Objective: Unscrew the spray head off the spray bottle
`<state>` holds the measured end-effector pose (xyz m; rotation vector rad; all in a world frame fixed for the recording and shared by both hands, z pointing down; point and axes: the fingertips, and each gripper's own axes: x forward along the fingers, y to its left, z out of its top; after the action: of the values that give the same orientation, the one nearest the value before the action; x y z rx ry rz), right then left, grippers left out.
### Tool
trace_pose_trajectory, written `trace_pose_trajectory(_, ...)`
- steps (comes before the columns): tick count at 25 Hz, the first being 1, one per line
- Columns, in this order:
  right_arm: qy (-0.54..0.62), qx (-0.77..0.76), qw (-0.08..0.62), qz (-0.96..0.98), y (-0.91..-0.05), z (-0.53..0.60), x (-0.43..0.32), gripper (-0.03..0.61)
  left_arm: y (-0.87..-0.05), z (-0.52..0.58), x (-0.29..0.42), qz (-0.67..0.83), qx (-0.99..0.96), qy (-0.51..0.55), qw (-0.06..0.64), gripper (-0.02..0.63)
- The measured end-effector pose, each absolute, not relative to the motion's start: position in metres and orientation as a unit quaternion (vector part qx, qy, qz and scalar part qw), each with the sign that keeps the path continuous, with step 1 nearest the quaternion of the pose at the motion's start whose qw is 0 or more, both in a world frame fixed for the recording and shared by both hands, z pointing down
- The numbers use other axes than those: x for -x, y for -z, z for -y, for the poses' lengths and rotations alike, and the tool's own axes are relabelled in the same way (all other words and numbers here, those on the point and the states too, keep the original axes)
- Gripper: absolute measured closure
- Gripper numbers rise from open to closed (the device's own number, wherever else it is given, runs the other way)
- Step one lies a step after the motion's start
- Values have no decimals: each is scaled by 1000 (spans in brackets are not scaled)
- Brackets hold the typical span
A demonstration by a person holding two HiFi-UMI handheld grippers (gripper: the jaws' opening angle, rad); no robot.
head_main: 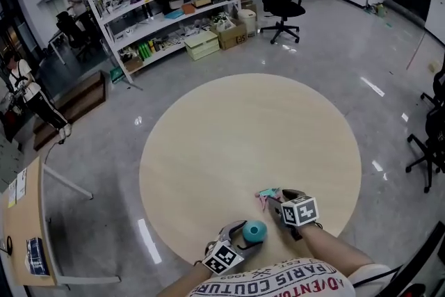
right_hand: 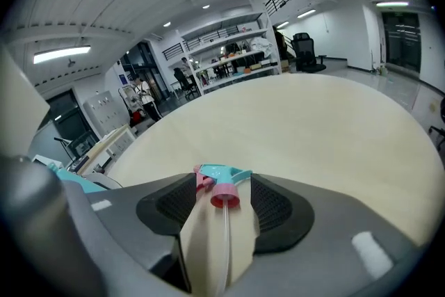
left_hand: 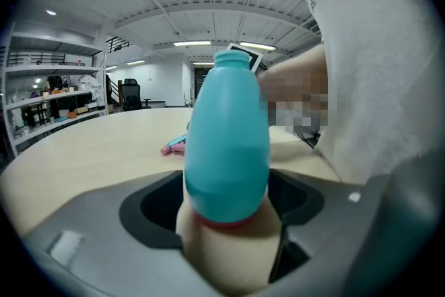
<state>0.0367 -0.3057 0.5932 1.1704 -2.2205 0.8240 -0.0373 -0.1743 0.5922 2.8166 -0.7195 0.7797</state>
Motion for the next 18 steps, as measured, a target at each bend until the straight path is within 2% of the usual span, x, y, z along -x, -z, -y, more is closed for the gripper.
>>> trace_pose_trajectory(2, -273, -437, 223, 828, -577, 305, -40, 336, -594, 175, 42, 248, -931, -260, 73, 245)
trace_pose_trajectory(3, -253, -440, 209, 836, -566, 305, -42, 358, -594, 176, 45, 253, -929, -260, 77, 245)
trace_pose_trajectory(4, -232, -443, 196, 844, -556, 304, -44, 396, -594, 178, 49, 259, -927, -259, 81, 245)
trace_pose_trajectory(7, -191, -452, 160, 856, -526, 293, -54, 575, -587, 178, 68, 283, -921, -251, 93, 246)
trace_pose_trajectory(9, -193, -444, 129, 866, -510, 275, -59, 577, -577, 170, 92, 312, -914, -234, 112, 272)
trace_pose_trajectory(11, -196, -423, 102, 879, -496, 248, -61, 577, -565, 157, 113, 333, -909, -208, 144, 380)
trace_pose_trajectory(12, -194, -409, 93, 887, -490, 233, -61, 577, -559, 148, 119, 333, -909, -194, 160, 480)
trace_pose_trajectory(13, -192, -393, 84, 895, -485, 216, -59, 577, -554, 139, 119, 324, -912, -183, 174, 607)
trace_pose_trajectory(18, -193, -316, 47, 928, -467, 124, -42, 578, -523, 85, 97, 265, -935, -146, 183, 612)
